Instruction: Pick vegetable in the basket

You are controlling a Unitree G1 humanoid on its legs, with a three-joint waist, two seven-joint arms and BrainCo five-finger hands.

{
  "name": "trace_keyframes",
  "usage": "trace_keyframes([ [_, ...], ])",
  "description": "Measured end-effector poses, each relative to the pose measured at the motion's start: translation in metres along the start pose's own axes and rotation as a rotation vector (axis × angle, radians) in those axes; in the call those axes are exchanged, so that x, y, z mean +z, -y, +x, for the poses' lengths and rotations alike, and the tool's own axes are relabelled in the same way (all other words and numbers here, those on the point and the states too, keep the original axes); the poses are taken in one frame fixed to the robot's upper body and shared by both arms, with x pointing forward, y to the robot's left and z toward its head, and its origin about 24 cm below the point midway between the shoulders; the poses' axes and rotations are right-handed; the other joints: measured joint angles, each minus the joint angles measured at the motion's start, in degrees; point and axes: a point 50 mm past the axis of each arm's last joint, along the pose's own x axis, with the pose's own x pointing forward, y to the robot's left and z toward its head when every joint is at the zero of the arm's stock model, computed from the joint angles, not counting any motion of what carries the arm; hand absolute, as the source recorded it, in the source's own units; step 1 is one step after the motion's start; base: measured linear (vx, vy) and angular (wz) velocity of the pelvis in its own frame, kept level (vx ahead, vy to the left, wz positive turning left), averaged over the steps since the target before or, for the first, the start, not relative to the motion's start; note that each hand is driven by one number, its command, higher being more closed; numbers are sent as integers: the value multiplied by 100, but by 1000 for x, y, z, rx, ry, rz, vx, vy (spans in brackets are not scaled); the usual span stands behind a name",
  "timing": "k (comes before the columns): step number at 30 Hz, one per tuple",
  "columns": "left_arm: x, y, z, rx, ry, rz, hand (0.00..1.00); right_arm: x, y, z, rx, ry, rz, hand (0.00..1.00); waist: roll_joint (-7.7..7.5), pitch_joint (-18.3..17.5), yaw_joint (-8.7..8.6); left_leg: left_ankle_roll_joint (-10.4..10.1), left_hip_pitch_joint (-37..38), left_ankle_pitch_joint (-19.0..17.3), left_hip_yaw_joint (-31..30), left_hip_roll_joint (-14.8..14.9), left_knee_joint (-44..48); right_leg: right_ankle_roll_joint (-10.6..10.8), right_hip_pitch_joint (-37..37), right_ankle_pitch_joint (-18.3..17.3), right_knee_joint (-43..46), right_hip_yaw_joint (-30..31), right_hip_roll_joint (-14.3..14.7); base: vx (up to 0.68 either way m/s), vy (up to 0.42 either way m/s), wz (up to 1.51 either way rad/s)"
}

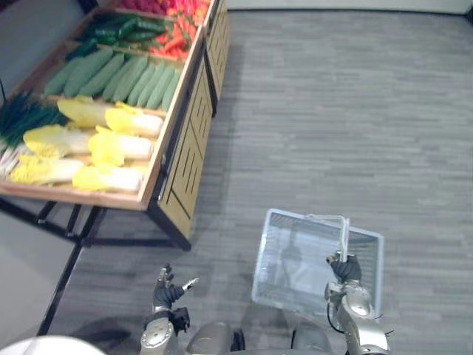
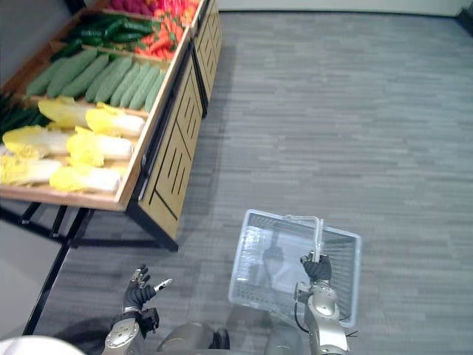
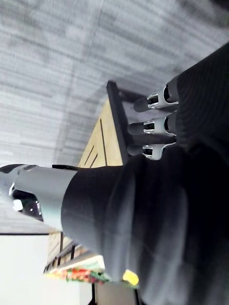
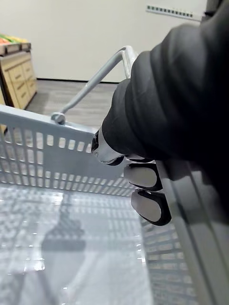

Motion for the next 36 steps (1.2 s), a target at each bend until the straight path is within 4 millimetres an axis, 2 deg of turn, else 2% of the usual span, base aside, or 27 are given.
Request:
trace_keyframes([
  [2,0,1,5,-3,-7,12,0,3,2,1,-8,13,3,100,-40,10,-99,-127,158,-91,-203,86,-5,104,-215,229,-1137,261,227,493,-172,74],
  [3,-5,0,5,1,-29,26,0,3,5,1,-17,15,-1,100,-101,-21,-182,-294,316,-207,-462,143,56,140,-222,683,-2007,705,428,713,-329,117],
  [4,-10,-1,4,6,-46,32,0,2,8,1,-27,10,-5,100,-156,-44,-277,-470,421,-367,-757,169,257,194,-90,1566,-2282,916,457,729,-362,112],
  [5,-14,4,3,2,-67,25,0,1,11,2,-34,8,-12,100,-14,-59,-293,-514,484,-418,-867,288,397,95,-50,1429,-2028,833,514,632,-288,73],
  [6,-17,9,0,5,-79,3,0,3,15,4,-42,14,-25,100,199,-134,-196,-664,385,-298,-983,526,806,-82,8,1127,-1737,594,650,626,-269,46],
  [7,-18,13,-1,11,-80,-19,0,4,15,4,-41,15,-25,100,273,-127,-130,-743,55,72,-1096,624,1662,-215,174,875,-1614,394,702,606,-247,35],
  [8,-17,15,-1,11,-80,-30,0,3,15,4,-38,13,-25,100,296,-115,-103,-774,-173,450,-1101,674,2205,-302,318,803,-1635,310,729,560,-261,51],
  [9,-18,17,-2,11,-82,-46,0,4,10,3,-28,12,-19,100,305,-112,-58,-854,-714,1168,-1060,838,3277,-410,738,716,-1859,197,759,428,-191,40],
  [10,-17,19,-3,6,-79,-47,0,1,9,2,-28,4,-14,100,320,-102,-20,-853,-925,1148,-938,984,3736,-425,1018,703,-2055,121,795,542,-212,54],
  [11,-15,20,-3,0,-69,-50,0,-4,10,-2,-38,-13,-8,100,297,-68,41,-768,-1316,1092,-594,1196,4309,-455,1594,685,-2483,-40,840,528,-175,55],
  [13,-13,19,-5,4,-53,-55,0,-5,15,-4,-70,-20,16,100,226,-27,173,-613,-1856,919,-110,1299,4471,-476,2241,668,-3015,-219,835,502,-133,44],
  [15,-8,15,-6,15,-31,-55,0,2,28,-1,-128,10,52,100,285,-45,241,-613,-2461,638,548,1289,3532,-316,2703,546,-3488,-448,804,453,-33,30],
  [16,-8,15,-7,16,-31,-53,0,4,33,-1,-153,18,56,100,327,-45,240,-615,-2537,637,763,1290,3102,-264,2800,510,-3538,-534,800,377,38,49],
  [17,-8,14,-7,18,-31,-52,0,2,44,-2,-197,17,51,100,371,-67,230,-600,-2557,852,1336,1281,2199,-116,2979,354,-3521,-716,775,678,177,146],
  [18,12,8,-7,22,55,-43,0,-15,59,-9,-258,-47,40,100,45,-180,212,151,-2246,783,2215,913,1368,119,3227,-46,-3338,-991,459,736,208,156],
  [19,21,7,-9,22,93,-48,0,-16,59,-7,-258,-57,36,100,-29,-180,210,211,-2219,743,2131,743,1286,123,3272,-42,-3331,-992,373,713,219,159],
  [22,35,7,-11,13,157,-57,0,-24,56,-6,-240,-97,29,100,-65,-189,240,239,-1952,673,2068,440,1156,190,3470,11,-3088,-979,216,300,93,50],
  [23,46,9,-15,2,207,-67,0,-30,56,-6,-240,-121,26,100,-66,-187,201,177,-1756,410,1878,276,1078,315,3406,89,-2442,-977,161,324,117,93],
  [24,64,13,-20,-25,288,-72,0,-36,57,-10,-243,-150,27,100,-62,-173,115,165,-1545,355,1493,79,987,254,3006,261,-1026,-928,-122,329,55,159],
  [25,83,20,-26,-70,376,-73,0,-45,56,-16,-243,-181,32,100,-159,-168,-12,212,-1291,333,1165,-59,817,-14,2461,668,399,-555,-314,277,-51,161],
  [27,104,29,-36,-111,487,-99,0,-44,53,-17,-227,-175,47,100,-159,-185,-76,224,-1003,322,833,-88,733,-28,1786,201,949,146,-111,320,-136,119],
  [30,123,35,-43,-124,594,-118,0,-37,47,-17,-211,-130,69,100,-136,-214,-105,88,-770,235,286,-54,709,-10,1162,-159,103,853,321,321,-162,103],
  [32,126,37,-43,-110,615,-93,0,-39,44,-18,-204,-135,81,100,-123,-217,-106,-123,-740,92,-125,55,828,5,886,-148,-791,1560,785,316,-295,125],
  [33,127,36,-43,-86,626,-61,0,-40,46,-21,-202,-130,79,100,-206,-245,-107,-365,-849,-127,-559,60,1122,85,881,173,-1624,2189,996,446,-491,175],
  [34,122,39,-41,-72,601,-36,0,-49,56,-28,-234,-163,68,100,-100,-263,-105,-551,-871,-328,-987,166,1295,63,1021,198,-1510,1843,1097,389,-438,154],
  [35,120,41,-42,-70,596,-33,0,-52,59,-31,-240,-171,66,100,-31,-310,-30,-564,-891,-325,-1070,246,1286,-12,1024,148,-1488,1721,1122,325,-380,112],
  [36,120,44,-42,-73,599,-22,0,-53,62,-33,-248,-177,72,100,23,-338,38,-677,-945,-259,-1222,331,1236,-115,1028,86,-1464,1478,1112,235,-299,85],
])
